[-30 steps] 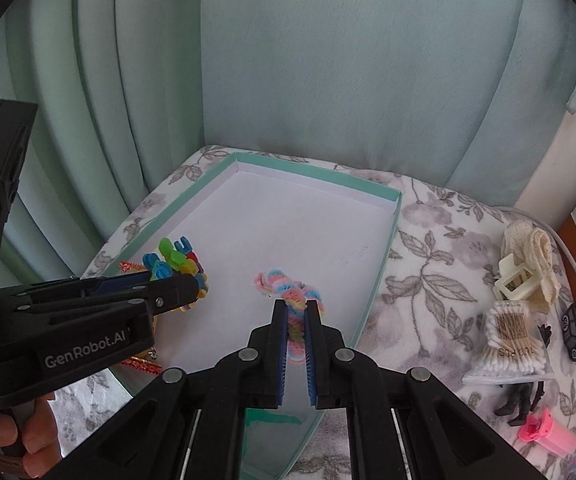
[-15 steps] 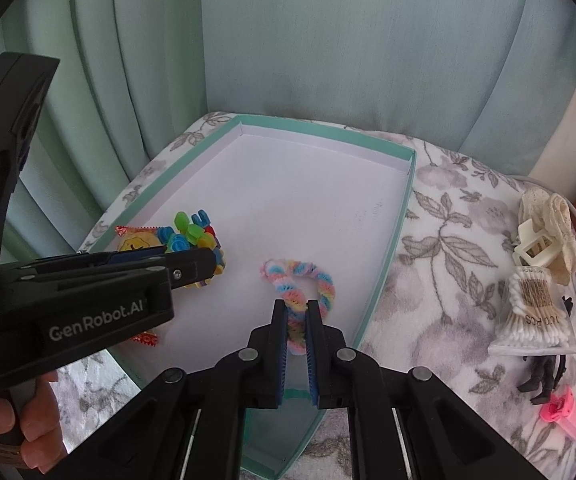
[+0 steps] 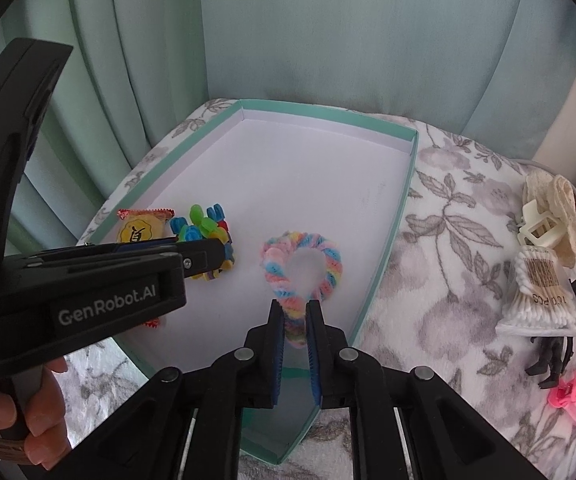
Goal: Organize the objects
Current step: 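Carry both items over the box lid and open both tools to release them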
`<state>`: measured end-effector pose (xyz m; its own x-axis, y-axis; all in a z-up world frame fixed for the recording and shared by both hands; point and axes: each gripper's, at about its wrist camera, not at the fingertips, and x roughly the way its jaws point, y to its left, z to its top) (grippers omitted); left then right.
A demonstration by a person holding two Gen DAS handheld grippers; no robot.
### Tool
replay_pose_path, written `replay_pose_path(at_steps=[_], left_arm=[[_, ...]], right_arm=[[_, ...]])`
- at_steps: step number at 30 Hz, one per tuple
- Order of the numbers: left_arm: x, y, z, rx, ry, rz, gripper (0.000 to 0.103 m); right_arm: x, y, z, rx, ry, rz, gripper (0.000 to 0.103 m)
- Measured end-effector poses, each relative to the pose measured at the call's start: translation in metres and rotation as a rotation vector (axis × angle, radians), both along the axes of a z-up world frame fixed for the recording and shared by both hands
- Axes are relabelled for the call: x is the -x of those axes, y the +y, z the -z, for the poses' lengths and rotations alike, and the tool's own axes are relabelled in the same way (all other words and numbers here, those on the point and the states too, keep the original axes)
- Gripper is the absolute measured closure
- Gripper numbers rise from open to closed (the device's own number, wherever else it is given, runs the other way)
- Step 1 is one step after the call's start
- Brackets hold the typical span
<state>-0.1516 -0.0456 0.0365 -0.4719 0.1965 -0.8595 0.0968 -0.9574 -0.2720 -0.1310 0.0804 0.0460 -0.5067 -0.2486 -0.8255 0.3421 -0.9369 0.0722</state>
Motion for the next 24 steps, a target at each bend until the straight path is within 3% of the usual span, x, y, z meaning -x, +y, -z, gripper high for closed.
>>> replay_pose_path(at_steps=[5, 24], left_arm=[[-0.004, 0.001, -0.004, -0.001, 0.005, 0.0, 0.065], [-0.039, -0.003, -0.033, -0.003, 0.046, -0.058, 0.065]], right_arm=[[-0.003, 0.001, -0.003, 0.004, 0.005, 0.0, 0.077], [-0.032, 0.012, -0.027, 0.029, 0.041, 0.023, 0.077]])
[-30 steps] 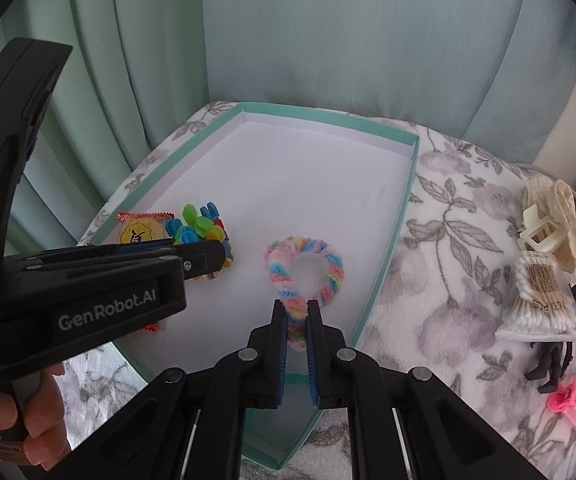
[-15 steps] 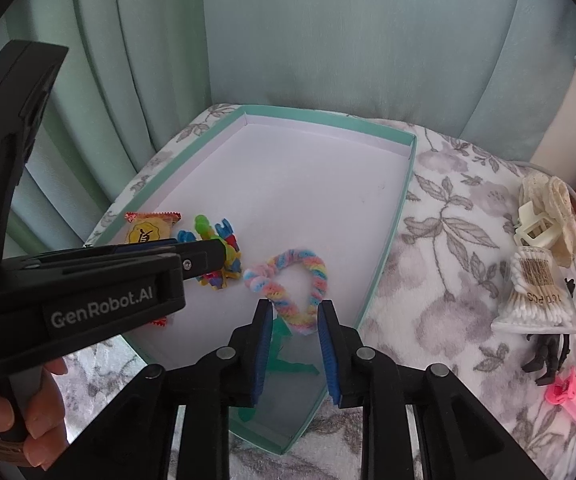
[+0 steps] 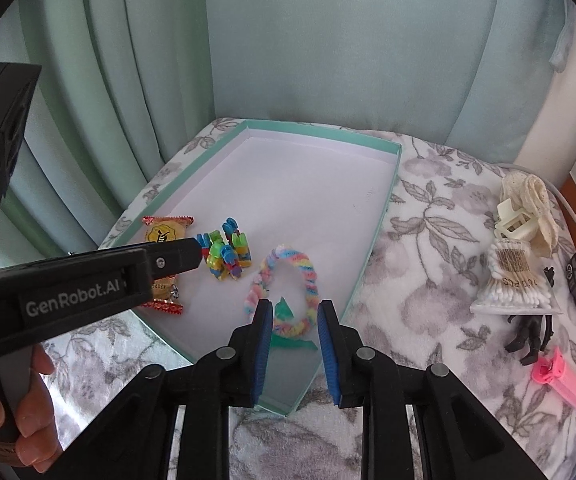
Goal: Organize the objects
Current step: 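Carry both items over the box lid and open both tools to release them, then withdraw both tools from the box lid back toward the remaining clutter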
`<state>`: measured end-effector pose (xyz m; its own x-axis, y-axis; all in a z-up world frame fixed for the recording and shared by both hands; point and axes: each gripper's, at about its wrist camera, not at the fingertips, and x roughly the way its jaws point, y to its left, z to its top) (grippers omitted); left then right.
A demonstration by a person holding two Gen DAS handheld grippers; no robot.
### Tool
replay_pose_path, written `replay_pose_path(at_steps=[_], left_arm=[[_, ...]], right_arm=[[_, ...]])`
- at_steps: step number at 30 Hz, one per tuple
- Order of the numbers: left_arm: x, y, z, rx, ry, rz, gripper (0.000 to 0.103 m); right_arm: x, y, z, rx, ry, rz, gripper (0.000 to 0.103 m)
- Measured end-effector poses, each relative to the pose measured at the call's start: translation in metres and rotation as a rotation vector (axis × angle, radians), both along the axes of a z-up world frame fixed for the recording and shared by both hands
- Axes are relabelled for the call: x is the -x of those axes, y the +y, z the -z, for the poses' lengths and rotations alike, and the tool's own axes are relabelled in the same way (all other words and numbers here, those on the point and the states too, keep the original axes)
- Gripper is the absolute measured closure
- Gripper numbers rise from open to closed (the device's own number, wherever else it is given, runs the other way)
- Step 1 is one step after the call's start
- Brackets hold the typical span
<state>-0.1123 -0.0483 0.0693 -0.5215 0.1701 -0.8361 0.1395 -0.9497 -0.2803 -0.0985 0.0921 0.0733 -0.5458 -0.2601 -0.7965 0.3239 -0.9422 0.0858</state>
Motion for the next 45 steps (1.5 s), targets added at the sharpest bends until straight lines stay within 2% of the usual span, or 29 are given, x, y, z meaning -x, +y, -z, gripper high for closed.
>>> replay_pose_path(at_steps=[3, 5, 9, 10, 11, 15, 19, 21, 23, 26, 28, 29, 31, 37, 45], left_arm=[[-0.006, -0.002, 0.002, 0.013, -0.012, -0.012, 0.06], [-0.011, -0.003, 0.003, 0.023, -0.018, -0.022, 0.057], [-0.017, -0.007, 0.004, 0.05, -0.027, -0.046, 0.056], [-0.018, -0.009, 0.003, 0.055, -0.027, -0.052, 0.056], [-0.019, -0.01, 0.003, 0.058, -0.026, -0.057, 0.056], [-0.021, -0.013, 0.001, 0.077, -0.027, -0.072, 0.056], [-0.024, -0.015, 0.001, 0.088, -0.036, -0.086, 0.055], [-0.025, -0.016, 0.002, 0.092, -0.039, -0.093, 0.052], [-0.026, -0.018, 0.002, 0.093, -0.04, -0.099, 0.043], [-0.026, -0.02, 0.002, 0.09, -0.04, -0.107, 0.039], [-0.026, -0.021, 0.003, 0.093, -0.043, -0.112, 0.034], [-0.026, -0.021, 0.004, 0.095, -0.043, -0.115, 0.024], [-0.027, -0.023, 0.004, 0.093, -0.033, -0.124, 0.017], [-0.028, -0.027, 0.006, 0.093, -0.027, -0.142, 0.01], [-0.028, -0.029, 0.006, 0.099, -0.024, -0.151, 0.01]], right_arm=[[-0.004, 0.004, 0.0, 0.006, -0.004, 0.016, 0.076], [-0.006, 0.007, 0.001, 0.01, -0.008, 0.025, 0.06], [-0.01, 0.01, 0.0, 0.016, -0.006, 0.037, 0.046], [-0.011, 0.01, -0.001, 0.013, -0.005, 0.042, 0.038], [-0.011, 0.011, -0.001, 0.017, -0.005, 0.043, 0.034], [-0.013, 0.013, -0.003, 0.02, -0.005, 0.052, 0.029], [-0.014, 0.016, -0.004, 0.024, -0.003, 0.061, 0.018], [-0.014, 0.017, -0.004, 0.024, -0.005, 0.065, 0.015], [-0.015, 0.017, -0.004, 0.024, -0.008, 0.066, 0.011], [-0.015, 0.017, -0.004, 0.02, -0.011, 0.066, 0.004], [-0.016, 0.017, -0.003, 0.019, -0.013, 0.065, 0.002], [-0.016, 0.017, -0.003, 0.019, -0.013, 0.064, 0.0], [-0.016, 0.016, -0.002, 0.016, -0.013, 0.061, 0.0], [-0.016, 0.014, 0.001, 0.012, -0.019, 0.056, 0.0], [-0.015, 0.014, 0.002, 0.008, -0.024, 0.054, 0.0]])
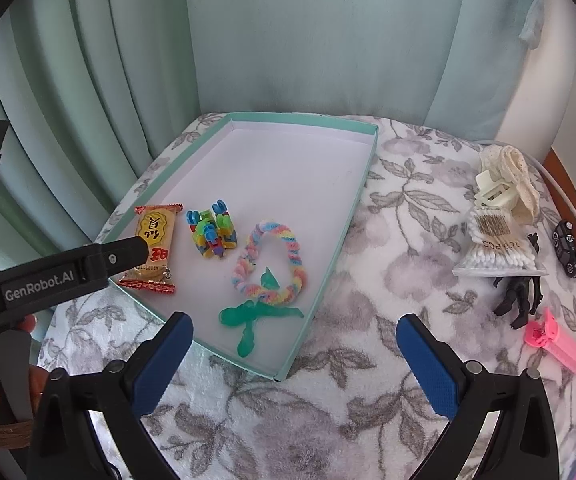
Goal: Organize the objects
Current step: 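Withdraw both tools from the box lid back toward the remaining clutter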
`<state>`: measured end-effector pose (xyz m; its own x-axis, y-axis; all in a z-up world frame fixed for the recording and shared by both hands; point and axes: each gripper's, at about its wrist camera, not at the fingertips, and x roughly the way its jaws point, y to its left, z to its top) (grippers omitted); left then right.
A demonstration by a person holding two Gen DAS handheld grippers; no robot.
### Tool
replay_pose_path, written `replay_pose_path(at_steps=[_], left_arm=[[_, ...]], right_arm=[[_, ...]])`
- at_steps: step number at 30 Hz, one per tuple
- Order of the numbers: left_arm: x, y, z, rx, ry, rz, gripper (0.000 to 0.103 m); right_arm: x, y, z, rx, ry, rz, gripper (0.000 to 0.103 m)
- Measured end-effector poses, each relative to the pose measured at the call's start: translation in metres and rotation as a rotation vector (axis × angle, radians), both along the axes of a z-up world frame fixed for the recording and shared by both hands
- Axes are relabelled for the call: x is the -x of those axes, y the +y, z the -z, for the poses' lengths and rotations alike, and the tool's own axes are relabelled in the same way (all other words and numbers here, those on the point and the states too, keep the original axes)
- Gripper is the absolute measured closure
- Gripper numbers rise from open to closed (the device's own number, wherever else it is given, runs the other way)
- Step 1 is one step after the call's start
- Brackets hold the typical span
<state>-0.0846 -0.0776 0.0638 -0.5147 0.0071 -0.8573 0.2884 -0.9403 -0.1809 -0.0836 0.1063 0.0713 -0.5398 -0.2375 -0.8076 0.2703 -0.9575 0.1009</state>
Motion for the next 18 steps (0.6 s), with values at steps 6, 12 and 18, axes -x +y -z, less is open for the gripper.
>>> replay_pose_path(at_steps=[6, 12, 18], left_arm=[[0.003, 0.0, -0.012, 0.013, 0.014, 0.002, 0.01], [0.011, 0.005, -0.038, 0.052, 0.066, 0.024, 0.01], [0.022, 0.018, -0.066, 0.105, 0.111, 0.072, 0.01]], right_arm=[[0.0, 0.003, -0.005, 0.009, 0.008, 0.003, 0.0], [0.0, 0.015, -0.011, 0.029, 0.022, 0.026, 0.0], [0.0, 0.037, -0.018, 0.056, 0.036, 0.066, 0.0]])
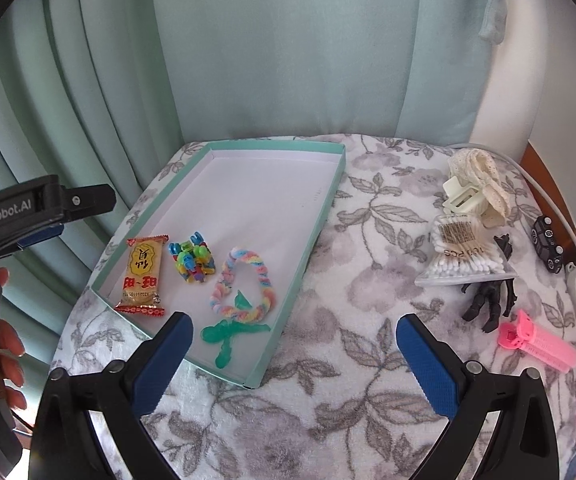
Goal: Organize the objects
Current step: 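Withdraw both tools from the box lid back toward the remaining clutter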
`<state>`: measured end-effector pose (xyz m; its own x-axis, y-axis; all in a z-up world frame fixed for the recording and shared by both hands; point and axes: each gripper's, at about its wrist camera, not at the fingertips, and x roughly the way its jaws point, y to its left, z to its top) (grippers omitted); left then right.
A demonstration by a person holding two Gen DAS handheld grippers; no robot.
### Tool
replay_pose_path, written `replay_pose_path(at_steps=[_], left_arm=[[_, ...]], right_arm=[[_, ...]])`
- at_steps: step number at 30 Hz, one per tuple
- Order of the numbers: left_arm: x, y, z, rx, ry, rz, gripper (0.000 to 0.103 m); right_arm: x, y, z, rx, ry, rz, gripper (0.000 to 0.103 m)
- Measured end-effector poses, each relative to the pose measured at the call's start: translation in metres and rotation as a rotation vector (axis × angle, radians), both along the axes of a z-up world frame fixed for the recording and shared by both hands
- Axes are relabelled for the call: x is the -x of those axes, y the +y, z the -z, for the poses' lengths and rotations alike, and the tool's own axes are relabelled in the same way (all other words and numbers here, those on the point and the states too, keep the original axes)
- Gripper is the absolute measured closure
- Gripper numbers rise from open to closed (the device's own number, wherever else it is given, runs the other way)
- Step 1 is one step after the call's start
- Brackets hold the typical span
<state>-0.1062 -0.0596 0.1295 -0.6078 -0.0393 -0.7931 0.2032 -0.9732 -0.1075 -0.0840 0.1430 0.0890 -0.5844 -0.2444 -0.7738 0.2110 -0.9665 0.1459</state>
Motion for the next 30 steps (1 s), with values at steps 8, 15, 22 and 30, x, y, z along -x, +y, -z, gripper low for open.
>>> replay_pose_path(at_steps=[8, 15, 22, 30], left_arm=[[0.013, 0.034, -0.017, 0.015, -0.017, 0.101, 0.01], [0.014, 0.076, -0.012, -0.016, -0.028, 0.179, 0.01], [0.007, 0.129, 0.025, -0.017, -0.078, 0.24, 0.01], [0.007, 0.17, 0.061, -0.064, -0.155, 0.303, 0.01]], right_arm=[[0.002, 0.035, -0.006, 0.023, 0.015, 0.056, 0.0], [0.004, 0.076, -0.009, 0.015, 0.024, 0.127, 0.0], [-0.003, 0.128, 0.01, -0.012, -0.013, 0.229, 0.0], [-0.007, 0.169, 0.028, -0.03, -0.05, 0.309, 0.0]])
